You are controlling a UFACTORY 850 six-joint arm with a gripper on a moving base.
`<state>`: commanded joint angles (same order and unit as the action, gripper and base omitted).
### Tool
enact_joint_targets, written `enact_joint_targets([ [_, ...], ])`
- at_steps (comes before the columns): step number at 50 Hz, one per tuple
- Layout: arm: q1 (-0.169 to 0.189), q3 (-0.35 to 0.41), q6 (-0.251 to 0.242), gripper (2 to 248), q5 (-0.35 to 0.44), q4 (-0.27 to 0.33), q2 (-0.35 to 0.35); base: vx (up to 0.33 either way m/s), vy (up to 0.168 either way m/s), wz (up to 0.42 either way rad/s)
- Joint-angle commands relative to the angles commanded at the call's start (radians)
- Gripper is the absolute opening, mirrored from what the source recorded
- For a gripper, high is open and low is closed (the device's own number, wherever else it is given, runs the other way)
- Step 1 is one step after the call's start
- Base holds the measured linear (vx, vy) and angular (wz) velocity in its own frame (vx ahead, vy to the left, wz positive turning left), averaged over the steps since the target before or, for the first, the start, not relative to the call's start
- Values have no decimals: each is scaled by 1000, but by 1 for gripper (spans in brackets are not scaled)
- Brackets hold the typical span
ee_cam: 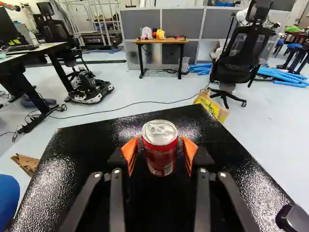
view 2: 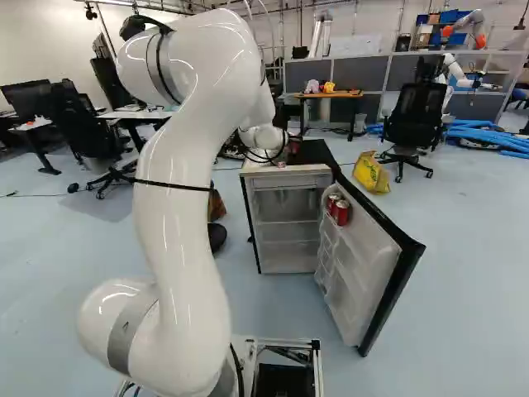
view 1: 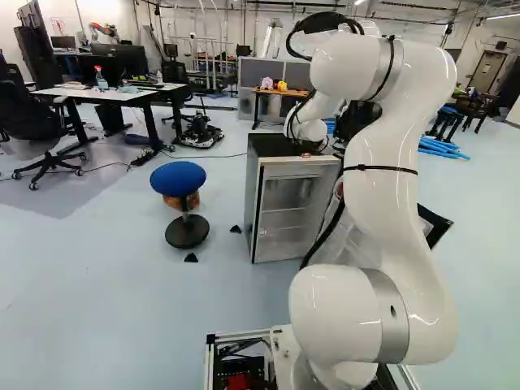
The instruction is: Grab a drink from the fridge
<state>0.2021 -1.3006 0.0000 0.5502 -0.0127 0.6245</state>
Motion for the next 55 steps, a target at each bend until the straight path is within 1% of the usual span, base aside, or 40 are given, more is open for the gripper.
enact_joint_targets([
  [4, 0, 0, 0, 148, 0, 0, 0, 0, 0, 0],
  [5, 0, 0, 0, 183, 0, 0, 0, 0, 0, 0],
  [9, 0, 0, 0, 183, 0, 0, 0, 0, 0, 0],
  [10, 0, 0, 0, 220, 0, 0, 0, 0, 0, 0],
  [14, 0, 7, 0, 220, 0, 0, -5, 0, 0, 0],
  [15, 1, 10, 0, 247, 0, 0, -8, 0, 0, 0],
  [38, 9, 140, 0, 247, 0, 0, -107, 0, 0, 0],
  [50, 26, 201, 0, 247, -1, 0, -154, 0, 0, 0],
  [55, 36, 223, 0, 247, -14, 0, -173, 0, 0, 0],
])
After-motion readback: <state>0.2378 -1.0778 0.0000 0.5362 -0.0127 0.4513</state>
